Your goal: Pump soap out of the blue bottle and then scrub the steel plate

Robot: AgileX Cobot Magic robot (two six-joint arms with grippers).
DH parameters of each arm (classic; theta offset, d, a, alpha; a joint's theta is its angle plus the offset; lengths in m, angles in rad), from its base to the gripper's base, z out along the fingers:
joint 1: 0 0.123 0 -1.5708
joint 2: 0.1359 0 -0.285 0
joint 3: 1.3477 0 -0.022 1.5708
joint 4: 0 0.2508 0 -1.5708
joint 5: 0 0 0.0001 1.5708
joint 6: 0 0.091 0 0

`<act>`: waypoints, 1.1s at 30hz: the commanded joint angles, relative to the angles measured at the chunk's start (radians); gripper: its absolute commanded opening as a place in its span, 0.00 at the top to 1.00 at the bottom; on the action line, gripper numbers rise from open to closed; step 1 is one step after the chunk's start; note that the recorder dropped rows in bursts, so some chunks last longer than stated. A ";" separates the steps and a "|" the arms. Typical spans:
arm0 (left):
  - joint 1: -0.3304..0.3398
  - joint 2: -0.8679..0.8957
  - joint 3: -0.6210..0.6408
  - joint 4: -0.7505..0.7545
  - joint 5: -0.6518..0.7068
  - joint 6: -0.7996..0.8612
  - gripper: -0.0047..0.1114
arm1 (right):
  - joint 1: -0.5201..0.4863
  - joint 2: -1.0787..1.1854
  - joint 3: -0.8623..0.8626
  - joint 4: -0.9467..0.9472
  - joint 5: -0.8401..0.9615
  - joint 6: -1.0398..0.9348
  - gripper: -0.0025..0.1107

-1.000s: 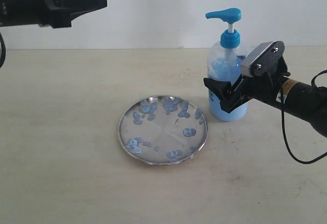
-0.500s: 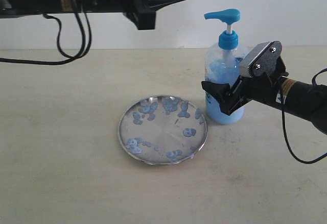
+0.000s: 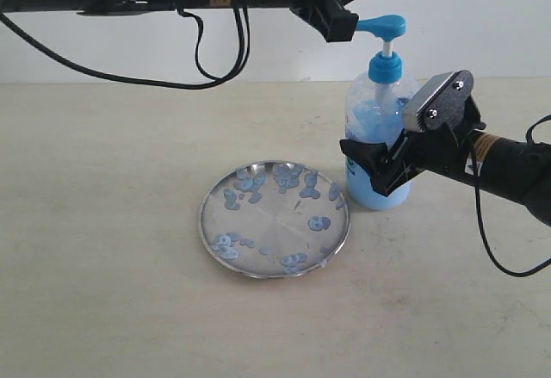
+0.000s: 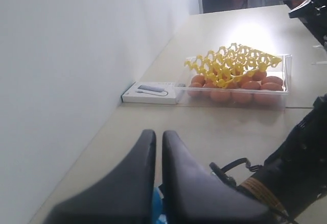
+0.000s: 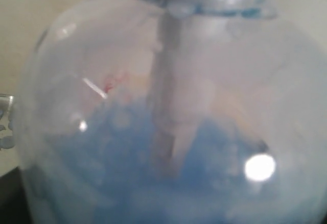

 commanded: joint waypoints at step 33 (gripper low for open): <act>-0.005 0.143 -0.070 0.272 0.053 -0.238 0.92 | 0.000 0.020 0.012 -0.088 0.133 -0.051 0.98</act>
